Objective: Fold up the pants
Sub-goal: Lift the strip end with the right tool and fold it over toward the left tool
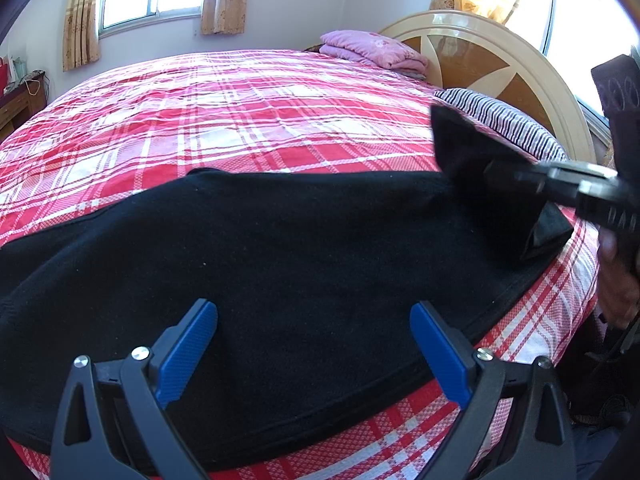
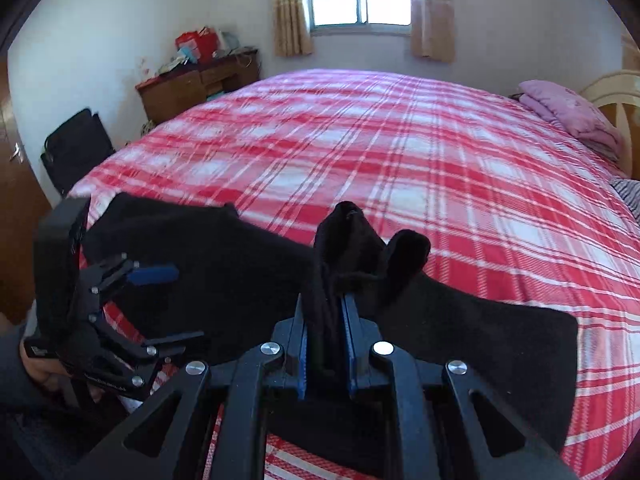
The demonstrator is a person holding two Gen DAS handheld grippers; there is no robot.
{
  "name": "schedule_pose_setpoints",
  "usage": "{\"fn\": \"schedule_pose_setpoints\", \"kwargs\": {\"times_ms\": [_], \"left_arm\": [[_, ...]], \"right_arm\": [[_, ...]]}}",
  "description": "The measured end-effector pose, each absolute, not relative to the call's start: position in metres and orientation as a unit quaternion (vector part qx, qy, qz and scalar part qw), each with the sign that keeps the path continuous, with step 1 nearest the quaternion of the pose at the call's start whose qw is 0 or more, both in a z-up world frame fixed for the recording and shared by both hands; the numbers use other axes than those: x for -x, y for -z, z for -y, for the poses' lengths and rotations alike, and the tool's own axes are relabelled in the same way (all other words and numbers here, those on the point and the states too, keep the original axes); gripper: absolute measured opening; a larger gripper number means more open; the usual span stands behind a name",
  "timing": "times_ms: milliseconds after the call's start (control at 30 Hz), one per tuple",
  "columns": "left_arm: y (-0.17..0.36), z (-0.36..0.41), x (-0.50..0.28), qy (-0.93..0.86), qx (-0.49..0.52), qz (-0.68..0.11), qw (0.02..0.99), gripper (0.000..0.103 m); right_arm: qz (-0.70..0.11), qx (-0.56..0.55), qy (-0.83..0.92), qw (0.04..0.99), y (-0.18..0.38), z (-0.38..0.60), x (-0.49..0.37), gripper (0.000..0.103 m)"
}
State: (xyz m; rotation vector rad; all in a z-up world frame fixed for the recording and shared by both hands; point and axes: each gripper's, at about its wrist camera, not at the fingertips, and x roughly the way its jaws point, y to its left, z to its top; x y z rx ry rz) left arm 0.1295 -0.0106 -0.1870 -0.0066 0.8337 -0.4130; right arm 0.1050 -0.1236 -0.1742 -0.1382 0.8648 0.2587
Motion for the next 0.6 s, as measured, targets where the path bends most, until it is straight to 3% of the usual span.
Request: {"fn": "schedule_pose_setpoints", "kwargs": {"times_ms": [100,167,233,433,600], "left_arm": [[0.186,0.01,-0.13,0.2,0.005,-0.402,0.894,0.099],[0.185,0.009,-0.13,0.2,0.011,-0.401,0.894,0.099],[0.183,0.008,-0.129,0.202,0.023,-0.399,0.894,0.099],[0.164,0.012,-0.133,0.232,0.061,-0.383,0.892,0.099],[0.158,0.048,-0.146,0.27,0.055,-0.394,0.877,0.099]], "right_arm": [[-0.455,0.078,-0.137,0.877,0.195,0.117,-0.109,0.017],[-0.479,0.08,-0.15,0.861,0.207,0.114,-0.111,0.026],[-0.482,0.081,-0.171,0.856,0.206,0.113,-0.106,0.05],[-0.44,0.067,-0.188,0.876,0.166,0.151,-0.076,0.052],[-0.441,-0.022,-0.118,0.89,0.165,0.214,-0.079,0.052]]}}
